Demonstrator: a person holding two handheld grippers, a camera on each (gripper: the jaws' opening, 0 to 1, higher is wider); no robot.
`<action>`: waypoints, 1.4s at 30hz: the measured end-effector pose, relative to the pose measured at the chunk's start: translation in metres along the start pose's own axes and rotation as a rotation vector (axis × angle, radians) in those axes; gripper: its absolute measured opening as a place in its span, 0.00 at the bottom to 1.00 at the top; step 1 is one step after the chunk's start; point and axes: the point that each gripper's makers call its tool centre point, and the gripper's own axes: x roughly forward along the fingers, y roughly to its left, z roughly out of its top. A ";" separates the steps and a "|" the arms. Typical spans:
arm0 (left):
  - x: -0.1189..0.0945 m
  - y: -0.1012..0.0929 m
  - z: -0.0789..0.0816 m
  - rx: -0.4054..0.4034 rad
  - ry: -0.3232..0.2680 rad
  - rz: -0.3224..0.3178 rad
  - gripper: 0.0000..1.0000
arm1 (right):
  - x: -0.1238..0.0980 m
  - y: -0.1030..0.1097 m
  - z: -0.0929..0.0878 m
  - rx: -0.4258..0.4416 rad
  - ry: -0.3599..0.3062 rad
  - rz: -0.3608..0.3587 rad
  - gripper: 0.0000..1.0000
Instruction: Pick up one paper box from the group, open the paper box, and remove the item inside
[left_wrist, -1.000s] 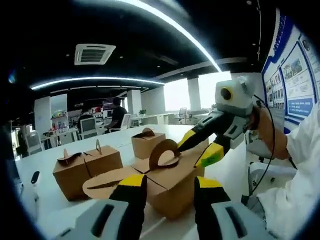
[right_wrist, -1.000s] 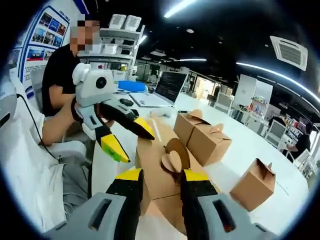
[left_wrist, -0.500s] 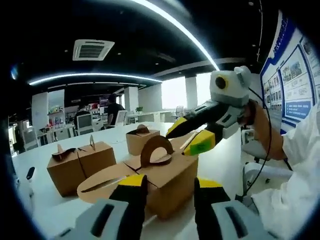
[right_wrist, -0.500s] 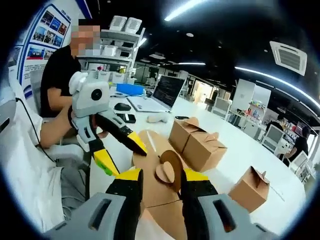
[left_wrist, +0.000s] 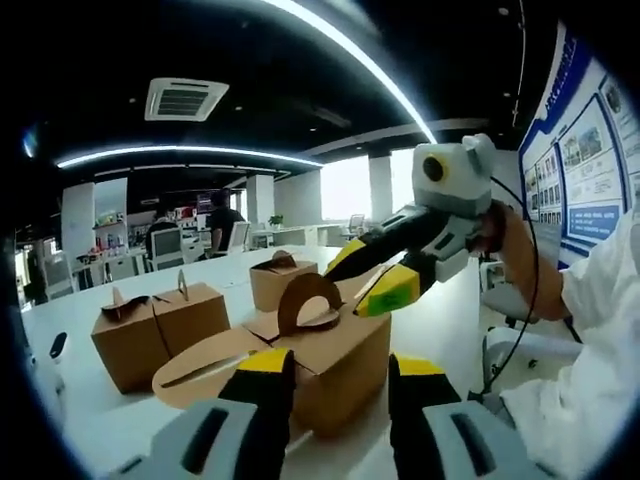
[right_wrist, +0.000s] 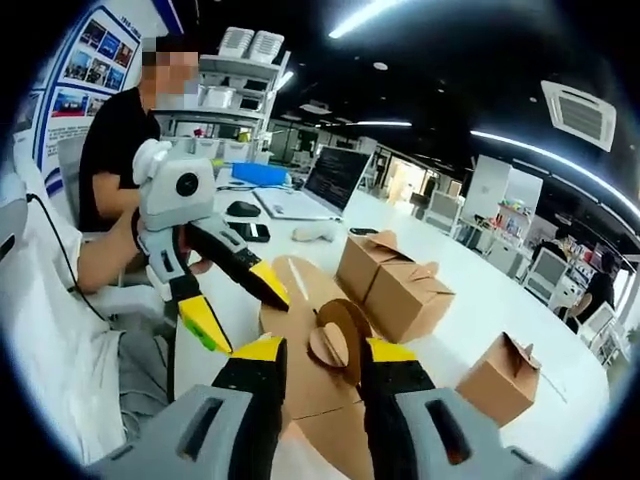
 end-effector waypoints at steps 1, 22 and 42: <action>0.000 0.000 0.000 0.001 -0.001 0.000 0.39 | 0.000 -0.001 0.000 -0.005 0.002 -0.003 0.29; 0.015 0.016 0.004 -0.048 -0.072 0.060 0.52 | 0.000 -0.021 -0.001 -0.033 0.019 -0.064 0.04; 0.023 0.013 0.001 -0.013 -0.043 0.148 0.55 | -0.001 -0.020 0.000 -0.069 0.022 -0.049 0.03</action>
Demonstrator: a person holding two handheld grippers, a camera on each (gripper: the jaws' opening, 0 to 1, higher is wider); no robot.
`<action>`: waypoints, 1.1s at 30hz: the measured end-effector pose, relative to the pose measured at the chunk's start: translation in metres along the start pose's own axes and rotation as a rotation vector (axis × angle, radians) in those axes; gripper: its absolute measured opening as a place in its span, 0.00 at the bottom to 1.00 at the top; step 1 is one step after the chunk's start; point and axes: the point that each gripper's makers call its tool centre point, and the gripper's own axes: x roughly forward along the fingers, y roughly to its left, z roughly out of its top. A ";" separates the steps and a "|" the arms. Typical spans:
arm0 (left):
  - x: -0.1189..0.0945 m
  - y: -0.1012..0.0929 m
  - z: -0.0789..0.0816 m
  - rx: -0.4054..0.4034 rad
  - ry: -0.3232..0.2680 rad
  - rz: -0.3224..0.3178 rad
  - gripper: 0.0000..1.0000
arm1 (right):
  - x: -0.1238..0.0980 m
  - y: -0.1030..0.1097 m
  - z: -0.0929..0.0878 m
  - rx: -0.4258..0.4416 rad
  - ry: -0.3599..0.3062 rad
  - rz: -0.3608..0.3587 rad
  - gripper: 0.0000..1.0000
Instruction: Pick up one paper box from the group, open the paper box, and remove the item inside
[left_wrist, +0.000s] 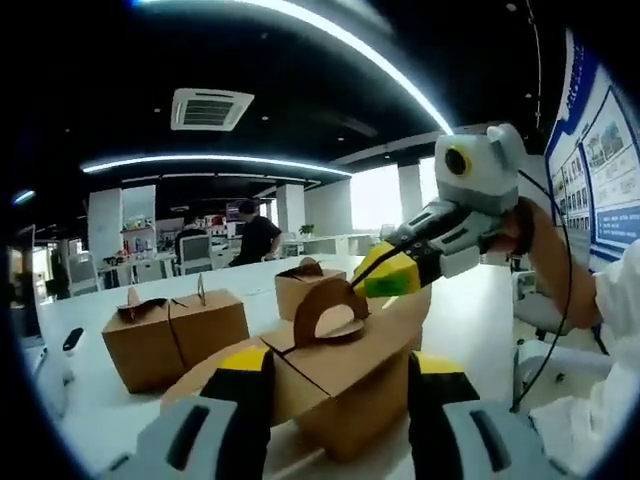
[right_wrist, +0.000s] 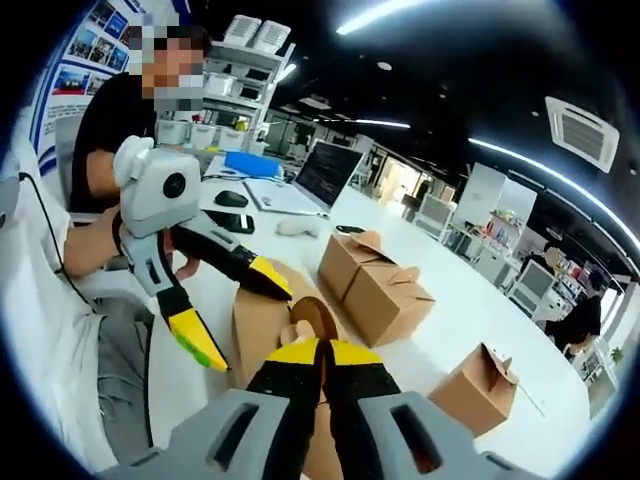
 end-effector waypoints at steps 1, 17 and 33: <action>0.000 0.001 0.000 0.000 0.000 0.003 0.55 | 0.000 0.000 0.000 -0.002 -0.001 0.000 0.03; -0.001 -0.001 0.004 -0.033 -0.007 0.025 0.50 | -0.001 0.001 0.005 -0.054 -0.005 0.017 0.03; 0.000 -0.001 0.003 0.001 0.014 0.065 0.50 | -0.007 0.001 0.015 -0.060 -0.035 0.022 0.03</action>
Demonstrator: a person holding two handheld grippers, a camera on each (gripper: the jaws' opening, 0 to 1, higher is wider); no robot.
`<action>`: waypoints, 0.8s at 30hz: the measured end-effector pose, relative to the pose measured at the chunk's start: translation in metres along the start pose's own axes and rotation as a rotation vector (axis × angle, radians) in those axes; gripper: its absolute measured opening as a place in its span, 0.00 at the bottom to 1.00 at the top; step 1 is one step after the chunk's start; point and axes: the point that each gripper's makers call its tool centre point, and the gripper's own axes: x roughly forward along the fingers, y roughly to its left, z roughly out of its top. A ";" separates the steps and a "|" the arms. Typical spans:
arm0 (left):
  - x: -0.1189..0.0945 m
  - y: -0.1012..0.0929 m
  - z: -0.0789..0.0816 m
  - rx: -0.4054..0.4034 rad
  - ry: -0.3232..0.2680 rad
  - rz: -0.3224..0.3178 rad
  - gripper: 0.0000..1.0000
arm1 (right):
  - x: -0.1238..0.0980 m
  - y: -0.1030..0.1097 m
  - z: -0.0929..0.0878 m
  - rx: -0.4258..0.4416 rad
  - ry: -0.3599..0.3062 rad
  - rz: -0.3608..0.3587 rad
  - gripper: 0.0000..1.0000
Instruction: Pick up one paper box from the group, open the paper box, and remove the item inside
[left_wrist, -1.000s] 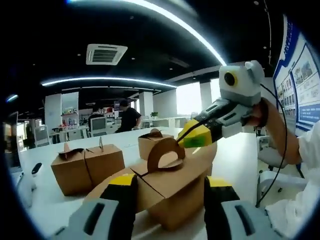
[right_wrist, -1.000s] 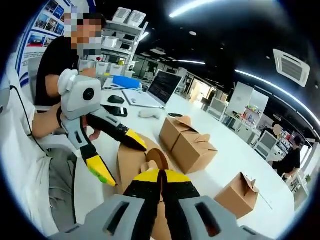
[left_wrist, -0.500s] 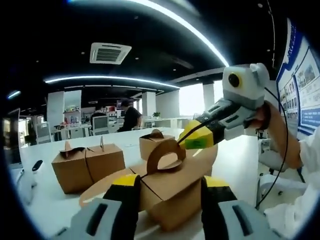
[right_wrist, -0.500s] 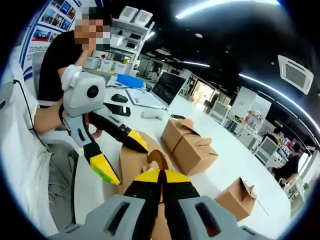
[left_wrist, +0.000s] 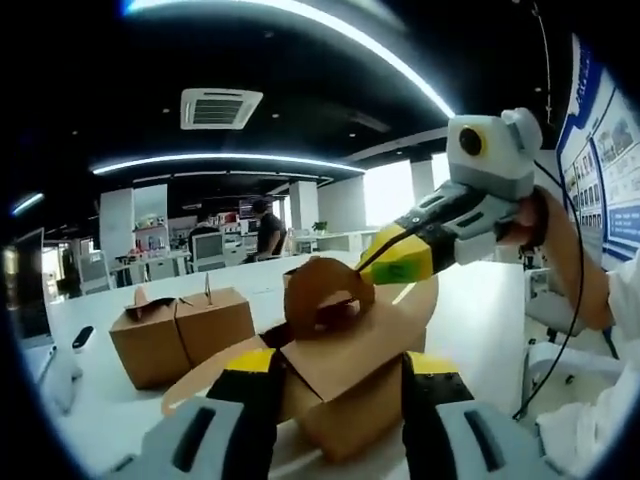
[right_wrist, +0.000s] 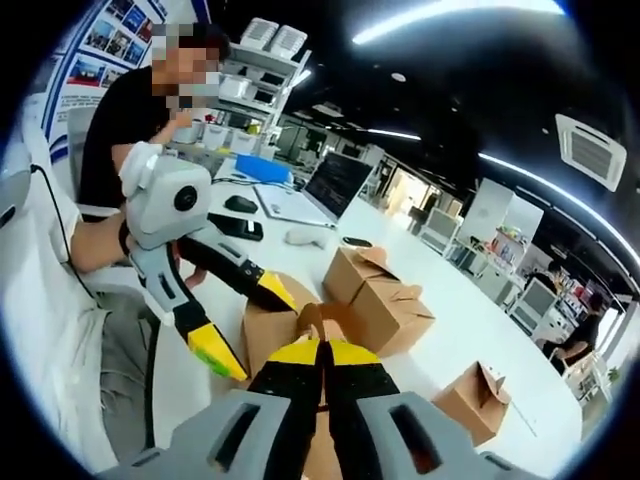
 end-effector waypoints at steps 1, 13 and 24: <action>0.000 0.000 0.000 0.001 0.000 0.000 0.50 | 0.000 0.000 0.001 -0.002 -0.001 -0.001 0.03; 0.001 0.000 0.000 0.006 0.000 0.000 0.50 | -0.006 0.004 0.010 -0.024 -0.007 -0.001 0.03; 0.002 0.001 0.000 0.016 0.004 -0.001 0.50 | -0.015 0.015 0.022 -0.064 -0.023 0.005 0.03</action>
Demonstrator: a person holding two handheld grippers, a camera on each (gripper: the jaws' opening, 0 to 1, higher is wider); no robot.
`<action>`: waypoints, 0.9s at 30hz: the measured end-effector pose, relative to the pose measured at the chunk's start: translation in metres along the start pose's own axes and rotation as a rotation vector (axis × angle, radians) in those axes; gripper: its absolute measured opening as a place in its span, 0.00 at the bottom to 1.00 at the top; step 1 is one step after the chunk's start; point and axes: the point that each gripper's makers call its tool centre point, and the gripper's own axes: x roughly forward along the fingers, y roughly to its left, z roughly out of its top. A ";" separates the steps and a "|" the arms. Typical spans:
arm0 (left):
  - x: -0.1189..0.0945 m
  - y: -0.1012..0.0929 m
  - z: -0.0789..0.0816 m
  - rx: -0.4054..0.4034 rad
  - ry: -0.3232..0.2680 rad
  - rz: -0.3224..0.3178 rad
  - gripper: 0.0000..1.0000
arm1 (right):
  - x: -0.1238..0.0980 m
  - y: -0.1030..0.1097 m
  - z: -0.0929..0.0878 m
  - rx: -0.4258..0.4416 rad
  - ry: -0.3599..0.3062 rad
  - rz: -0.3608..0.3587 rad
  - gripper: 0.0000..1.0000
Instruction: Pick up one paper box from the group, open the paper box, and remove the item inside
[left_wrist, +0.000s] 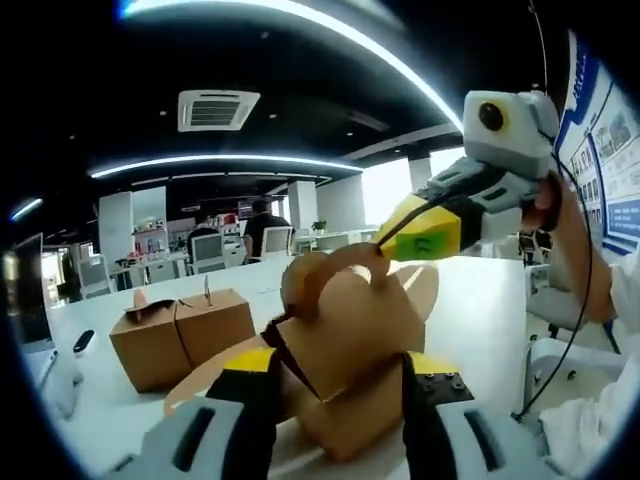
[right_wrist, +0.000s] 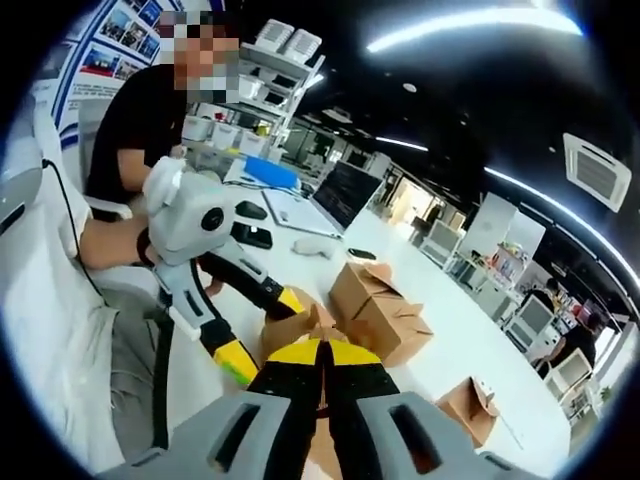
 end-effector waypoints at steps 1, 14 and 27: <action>0.000 0.000 0.000 0.000 0.000 0.000 0.50 | -0.001 0.001 0.000 -0.003 -0.001 0.000 0.03; 0.002 -0.001 0.000 -0.005 -0.003 -0.004 0.52 | -0.011 0.008 0.005 0.023 -0.052 0.043 0.03; 0.005 0.000 0.001 -0.010 -0.027 0.060 0.51 | -0.021 0.025 0.009 -0.019 -0.065 0.088 0.03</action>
